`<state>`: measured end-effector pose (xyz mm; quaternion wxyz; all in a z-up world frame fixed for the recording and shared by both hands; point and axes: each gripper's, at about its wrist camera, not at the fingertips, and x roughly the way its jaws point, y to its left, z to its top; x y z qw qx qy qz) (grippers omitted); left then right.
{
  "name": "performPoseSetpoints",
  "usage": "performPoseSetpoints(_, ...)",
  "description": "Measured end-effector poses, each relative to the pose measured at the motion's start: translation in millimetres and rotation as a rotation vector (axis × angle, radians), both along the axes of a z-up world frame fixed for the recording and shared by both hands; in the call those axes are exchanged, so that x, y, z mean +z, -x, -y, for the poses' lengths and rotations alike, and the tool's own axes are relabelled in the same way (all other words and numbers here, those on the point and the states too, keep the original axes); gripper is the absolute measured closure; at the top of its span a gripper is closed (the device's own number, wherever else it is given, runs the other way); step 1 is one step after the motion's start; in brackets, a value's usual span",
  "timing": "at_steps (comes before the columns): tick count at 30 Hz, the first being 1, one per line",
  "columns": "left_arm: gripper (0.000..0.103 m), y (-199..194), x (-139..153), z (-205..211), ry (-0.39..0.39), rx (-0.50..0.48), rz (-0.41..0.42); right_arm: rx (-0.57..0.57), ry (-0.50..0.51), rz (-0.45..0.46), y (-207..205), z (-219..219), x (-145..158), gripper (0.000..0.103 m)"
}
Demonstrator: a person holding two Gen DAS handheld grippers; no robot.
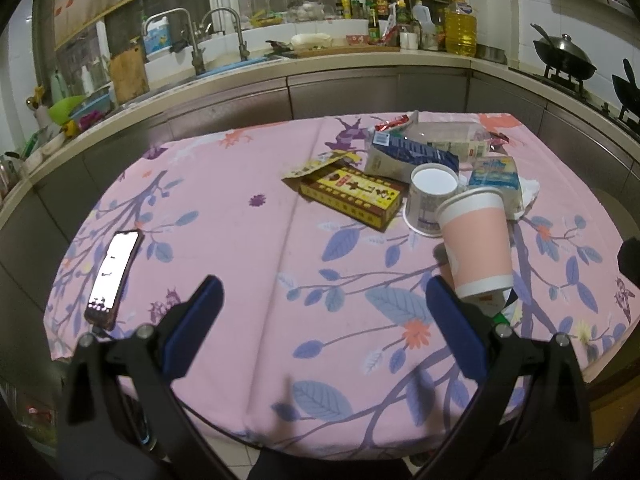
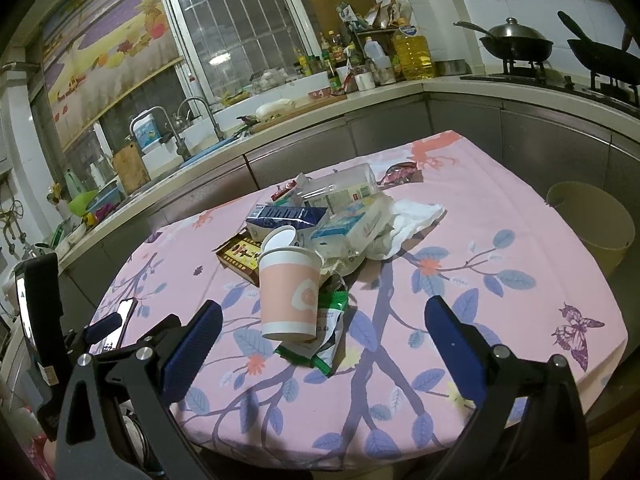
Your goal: Collect trash
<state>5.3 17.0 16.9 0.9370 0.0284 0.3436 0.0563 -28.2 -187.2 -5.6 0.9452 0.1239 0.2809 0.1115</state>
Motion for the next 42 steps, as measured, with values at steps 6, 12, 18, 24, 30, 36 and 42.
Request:
performPoseSetpoints(6,0.006,1,1,1,-0.002,-0.002,0.010,-0.003,-0.005,-0.001,1,1,-1,0.009)
performPoseSetpoints(12,0.006,3,2,0,0.001,-0.003,0.024,-0.002,-0.006,-0.005,1,2,-2,0.012)
performPoseSetpoints(18,0.006,5,2,0,0.001,-0.003,0.028,-0.005,-0.020,-0.026,2,3,-6,0.013)
performPoseSetpoints(24,0.006,6,1,-1,0.004,-0.002,0.022,-0.007,-0.034,-0.045,0,3,-7,0.015)
performPoseSetpoints(30,0.006,5,-3,-3,0.008,0.000,0.009,-0.005,-0.042,-0.058,-2,3,-9,0.017)
performPoseSetpoints(36,0.006,5,-4,-3,0.011,0.000,0.004,-0.003,-0.045,-0.064,-2,2,-11,0.019)
performPoseSetpoints(42,0.006,4,-5,-3,0.014,0.000,-0.001,-0.004,-0.043,-0.062,-3,3,-11,0.020)
